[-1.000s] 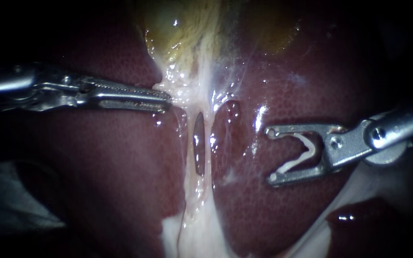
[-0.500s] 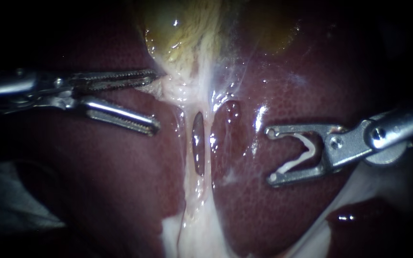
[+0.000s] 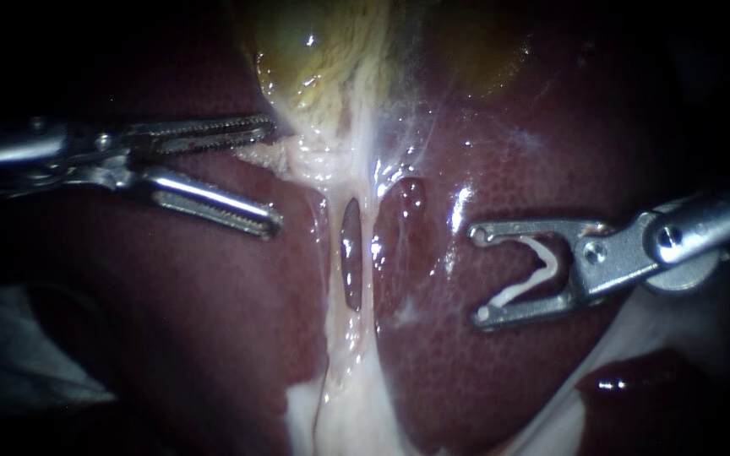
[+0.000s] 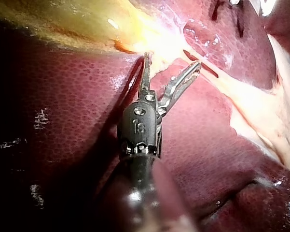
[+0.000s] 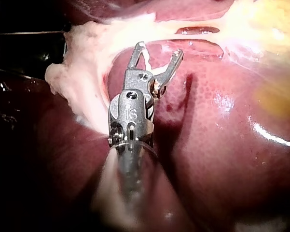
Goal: Grabbing gallbladder
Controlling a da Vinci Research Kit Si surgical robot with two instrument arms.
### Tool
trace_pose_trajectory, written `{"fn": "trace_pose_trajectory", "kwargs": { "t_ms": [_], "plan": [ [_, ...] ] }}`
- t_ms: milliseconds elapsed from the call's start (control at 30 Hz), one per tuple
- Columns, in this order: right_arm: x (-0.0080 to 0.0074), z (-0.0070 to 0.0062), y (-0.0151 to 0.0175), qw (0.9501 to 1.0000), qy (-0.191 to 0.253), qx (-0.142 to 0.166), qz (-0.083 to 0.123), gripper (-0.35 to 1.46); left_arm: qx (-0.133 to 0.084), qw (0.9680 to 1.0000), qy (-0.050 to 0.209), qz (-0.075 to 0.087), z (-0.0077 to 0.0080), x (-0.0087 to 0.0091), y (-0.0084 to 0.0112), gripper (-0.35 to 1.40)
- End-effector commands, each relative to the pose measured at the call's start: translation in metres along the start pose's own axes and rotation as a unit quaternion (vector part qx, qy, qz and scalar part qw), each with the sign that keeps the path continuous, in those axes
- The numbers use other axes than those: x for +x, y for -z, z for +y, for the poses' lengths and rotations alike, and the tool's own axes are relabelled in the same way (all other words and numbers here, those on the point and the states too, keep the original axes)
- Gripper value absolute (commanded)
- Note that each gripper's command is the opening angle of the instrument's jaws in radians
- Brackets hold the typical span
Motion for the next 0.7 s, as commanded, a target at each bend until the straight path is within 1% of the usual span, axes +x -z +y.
{"fn": "trace_pose_trajectory", "kwargs": {
  "t_ms": [33, 67, 133, 300, 433, 600, 633, 700],
  "plan": [
    [0.0, 0.0, 0.0, 1.0, 0.0, 0.0, 0.0, 0.48, 0.001, 1.0, -0.003, 0.0, -0.0001, 0.0, -0.0002, 0.74],
    [0.0, 0.0, 0.0, 1.0, 0.0, 0.0, 0.0, 0.48, 0.001, 1.0, -0.006, 0.0, -0.0002, 0.0, -0.0003, 0.76],
    [0.0, 0.0, 0.0, 1.0, 0.0, 0.0, 0.0, 0.48, 0.001, 0.9998, -0.02, 0.001, -0.0005, 0.0002, -0.0006, 0.81],
    [0.0, 0.0, 0.0, 1.0, 0.0, 0.0, 0.0, 0.48, 0.003, 0.9994, -0.034, 0.001, -0.0008, 0.0005, -0.0009, 0.89],
    [0.0, 0.0, -0.0001, 1.0, 0.0, 0.0, 0.0, 0.48, 0.004, 0.9991, -0.043, 0.001, -0.001, 0.0006, -0.0012, 1.03],
    [0.0001, -0.0001, -0.0001, 1.0, 0.0, 0.0, 0.0, 0.48, 0.005, 0.999, -0.043, 0.001, -0.0011, 0.0002, -0.0015, 1.03],
    [0.0001, -0.0001, -0.0001, 1.0, 0.0, 0.0, 0.0, 0.48, 0.005, 0.999, -0.044, 0.001, -0.0011, 0.0001, -0.0016, 0.98],
    [0.0001, -0.0001, -0.0001, 1.0, 0.0, 0.0, 0.0, 0.48, 0.006, 0.999, -0.044, 0.003, -0.0009, -0.0002, -0.0017, 0.94]
  ]
}}
